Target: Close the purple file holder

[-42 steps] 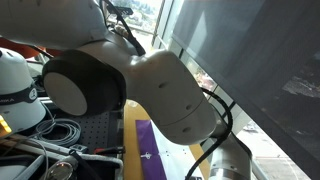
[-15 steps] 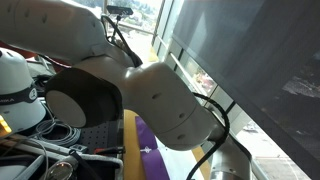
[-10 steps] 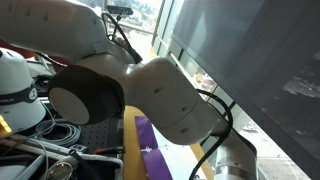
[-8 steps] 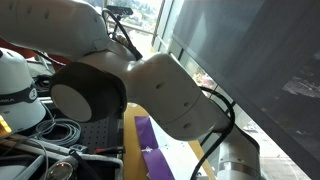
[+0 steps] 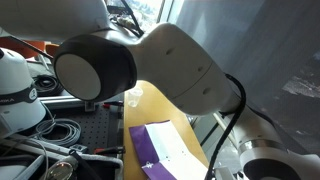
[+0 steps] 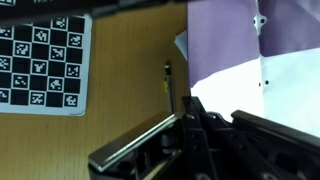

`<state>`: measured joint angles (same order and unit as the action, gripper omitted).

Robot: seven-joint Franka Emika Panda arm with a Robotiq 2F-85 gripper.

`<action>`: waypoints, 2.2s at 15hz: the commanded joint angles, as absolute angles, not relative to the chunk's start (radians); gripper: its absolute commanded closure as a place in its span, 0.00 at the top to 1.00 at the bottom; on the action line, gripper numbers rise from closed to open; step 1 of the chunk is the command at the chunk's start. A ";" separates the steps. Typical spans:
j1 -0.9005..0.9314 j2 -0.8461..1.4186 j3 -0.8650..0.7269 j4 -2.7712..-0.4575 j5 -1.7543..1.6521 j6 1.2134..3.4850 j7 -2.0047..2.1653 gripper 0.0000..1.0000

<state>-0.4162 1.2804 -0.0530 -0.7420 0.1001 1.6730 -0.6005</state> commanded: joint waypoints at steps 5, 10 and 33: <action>-0.378 1.145 -0.141 -0.824 -0.044 1.698 -0.656 0.00; -0.336 1.102 -0.177 -0.861 -0.128 1.803 -0.670 0.00; -0.039 0.645 -0.226 -1.621 -0.634 2.451 -0.401 0.00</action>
<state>-0.0676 0.7523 -0.2054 -1.4774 -0.5537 2.3900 -0.4506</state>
